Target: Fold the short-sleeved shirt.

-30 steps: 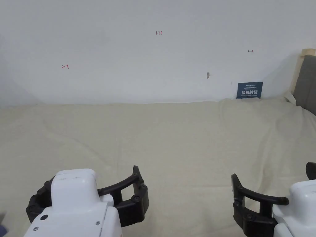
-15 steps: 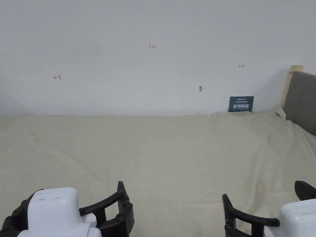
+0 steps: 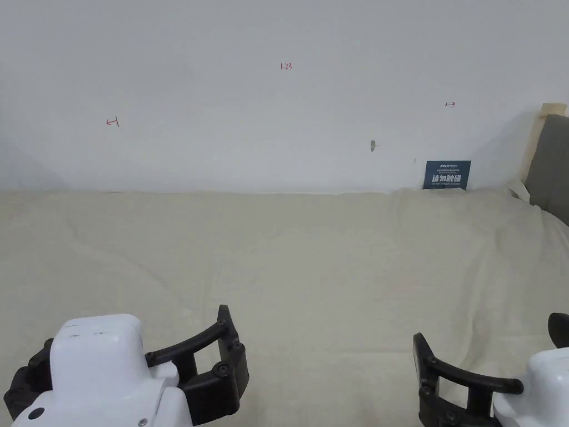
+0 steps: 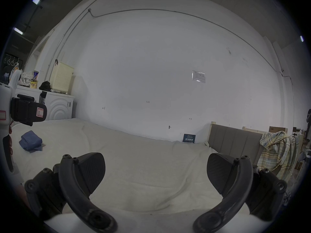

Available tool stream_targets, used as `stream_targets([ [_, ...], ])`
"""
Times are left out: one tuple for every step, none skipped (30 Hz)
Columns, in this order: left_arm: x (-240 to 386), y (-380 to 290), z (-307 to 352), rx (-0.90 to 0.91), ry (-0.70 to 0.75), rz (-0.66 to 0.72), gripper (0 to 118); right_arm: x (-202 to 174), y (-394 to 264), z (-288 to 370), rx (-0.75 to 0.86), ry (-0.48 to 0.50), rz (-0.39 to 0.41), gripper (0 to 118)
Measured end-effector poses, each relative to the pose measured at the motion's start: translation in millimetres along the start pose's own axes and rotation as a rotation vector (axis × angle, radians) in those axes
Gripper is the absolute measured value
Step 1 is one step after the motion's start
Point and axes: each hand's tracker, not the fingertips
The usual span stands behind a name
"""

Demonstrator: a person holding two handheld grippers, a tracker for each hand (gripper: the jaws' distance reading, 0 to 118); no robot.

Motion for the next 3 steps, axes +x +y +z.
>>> stream_targets([
  [-0.2,0.1,0.5,0.002,-0.002,-0.001,118,-0.1,0.5,-0.2,-0.002,0.003,-0.004,118],
  [-0.5,0.1,0.7,0.004,-0.006,-0.002,118,-0.5,0.6,-0.5,-0.003,0.011,-0.013,118],
  [-1.3,0.0,0.8,0.007,-0.020,-0.003,118,-0.5,0.6,-0.6,-0.002,0.018,-0.019,118],
])
